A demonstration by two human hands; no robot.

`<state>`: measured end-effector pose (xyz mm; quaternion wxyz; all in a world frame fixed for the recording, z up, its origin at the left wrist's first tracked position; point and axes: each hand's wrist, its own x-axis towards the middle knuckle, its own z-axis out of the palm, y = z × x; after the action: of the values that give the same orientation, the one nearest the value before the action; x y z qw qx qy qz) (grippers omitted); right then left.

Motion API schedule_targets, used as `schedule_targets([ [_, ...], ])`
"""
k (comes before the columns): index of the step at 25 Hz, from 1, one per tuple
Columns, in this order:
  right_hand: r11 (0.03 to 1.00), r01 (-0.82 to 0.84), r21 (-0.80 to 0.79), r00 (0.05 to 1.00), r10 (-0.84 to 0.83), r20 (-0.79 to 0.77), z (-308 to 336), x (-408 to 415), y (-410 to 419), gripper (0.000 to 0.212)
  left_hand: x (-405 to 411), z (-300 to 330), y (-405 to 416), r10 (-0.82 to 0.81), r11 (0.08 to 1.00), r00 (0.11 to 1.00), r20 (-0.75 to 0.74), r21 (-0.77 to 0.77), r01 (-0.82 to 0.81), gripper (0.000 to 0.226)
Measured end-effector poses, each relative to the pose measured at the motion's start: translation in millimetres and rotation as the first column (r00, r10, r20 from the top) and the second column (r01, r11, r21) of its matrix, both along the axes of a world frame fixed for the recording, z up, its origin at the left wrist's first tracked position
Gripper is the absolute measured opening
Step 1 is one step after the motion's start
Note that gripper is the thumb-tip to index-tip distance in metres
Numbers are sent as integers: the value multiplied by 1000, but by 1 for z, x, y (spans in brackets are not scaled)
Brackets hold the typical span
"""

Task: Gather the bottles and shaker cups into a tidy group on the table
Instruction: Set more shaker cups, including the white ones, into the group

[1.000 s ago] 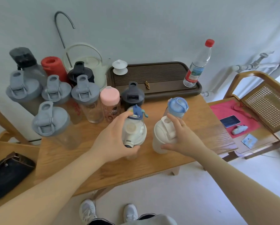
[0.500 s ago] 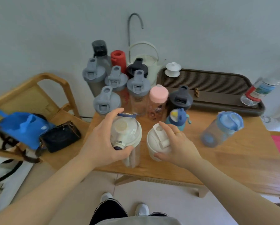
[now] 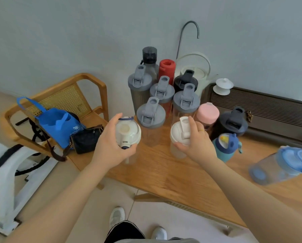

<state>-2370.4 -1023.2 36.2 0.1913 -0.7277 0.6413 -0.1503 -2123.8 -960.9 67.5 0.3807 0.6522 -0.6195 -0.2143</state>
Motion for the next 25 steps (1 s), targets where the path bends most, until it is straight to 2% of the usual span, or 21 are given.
schedule_targets([
  [3,996,45,-83,991,-55,-121,-1,6,-2,96,10,-5,-26,14,1000,997,-74,-5,-14,91],
  [5,985,62,-160,986,-85,-141,4,13,0,98,18,-7,-42,-19,1000,993,-115,-1,19,92],
  [9,955,-126,-268,991,111,-72,29,45,-4,90,33,-7,-79,-105,994,988,-116,6,106,90],
  [12,954,-202,-223,979,187,-85,46,78,-15,95,44,-6,-101,-158,986,978,-139,34,164,95],
  [15,977,-150,-152,977,123,-176,48,99,-26,104,57,-5,-116,-245,958,952,-181,105,267,113],
  [18,994,-80,-70,969,61,-241,43,110,-33,107,71,-12,-120,-358,883,907,-222,234,406,130],
  [21,998,-14,-55,967,0,-254,39,121,-36,106,84,-25,-124,-461,821,861,-216,264,506,117],
  [25,990,107,-90,980,-120,-158,41,135,-46,85,90,-31,-136,-426,830,875,-231,286,479,92],
])
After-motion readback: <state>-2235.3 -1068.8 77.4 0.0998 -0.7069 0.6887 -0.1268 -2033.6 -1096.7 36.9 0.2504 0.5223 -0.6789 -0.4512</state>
